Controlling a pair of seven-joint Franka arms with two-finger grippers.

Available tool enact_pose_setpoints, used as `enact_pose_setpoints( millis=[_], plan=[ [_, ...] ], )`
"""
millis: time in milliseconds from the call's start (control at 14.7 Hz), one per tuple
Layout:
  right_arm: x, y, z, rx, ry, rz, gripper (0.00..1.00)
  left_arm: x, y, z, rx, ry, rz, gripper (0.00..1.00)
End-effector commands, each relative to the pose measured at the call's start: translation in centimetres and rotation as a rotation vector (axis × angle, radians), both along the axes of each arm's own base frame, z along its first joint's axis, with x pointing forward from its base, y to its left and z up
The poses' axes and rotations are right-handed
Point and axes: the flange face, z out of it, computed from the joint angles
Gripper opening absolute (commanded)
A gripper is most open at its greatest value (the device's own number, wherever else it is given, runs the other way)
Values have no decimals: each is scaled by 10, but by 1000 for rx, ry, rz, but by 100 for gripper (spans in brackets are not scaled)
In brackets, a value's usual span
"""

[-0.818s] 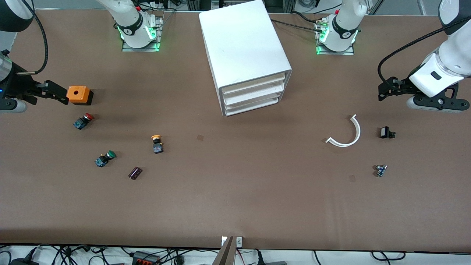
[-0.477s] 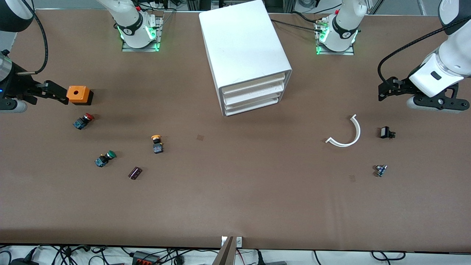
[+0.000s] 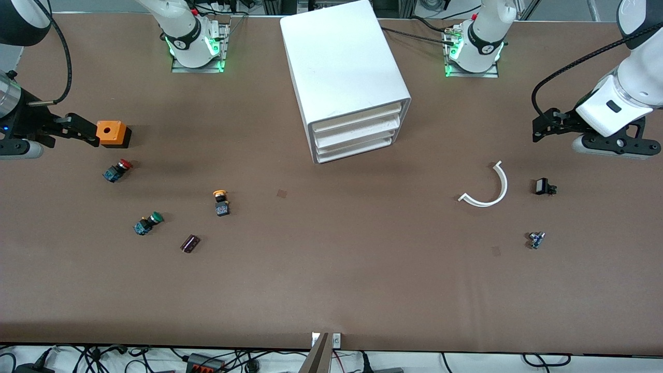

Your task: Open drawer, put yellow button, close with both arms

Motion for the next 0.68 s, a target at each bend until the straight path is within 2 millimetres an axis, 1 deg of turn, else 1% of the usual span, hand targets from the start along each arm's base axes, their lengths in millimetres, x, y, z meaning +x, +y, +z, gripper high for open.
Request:
enact_pose_setpoints(
  millis=[0,68,136,205,273,341,409,477,545,614],
  plan=[
    [7,6,-15,-2,14,25,100,-9,-10,4,11,48,-33,100],
    [12,11,-26,-2,28,34,100,-15,-22,1,13,87,-55,100],
    [19,19,-33,0,21,45,100,-21,-29,-4,17,137,-72,100],
    [27,24,-47,0,22,54,100,-27,-37,-8,20,186,-88,100],
    [35,37,-60,-2,25,75,100,-37,-50,-11,10,246,-110,100],
    [40,51,-70,-5,22,99,100,-41,-56,-15,-7,289,-119,100],
    [45,60,-80,-5,16,108,100,-44,-60,-19,-42,320,-124,100],
    [50,73,-93,-7,17,121,100,-42,-68,-31,-110,365,-125,100],
    [52,88,-104,-8,19,140,100,-39,-76,-43,-182,397,-137,100],
    [56,100,-119,-11,30,158,100,-33,-84,-57,-275,426,-145,100]
  ],
)
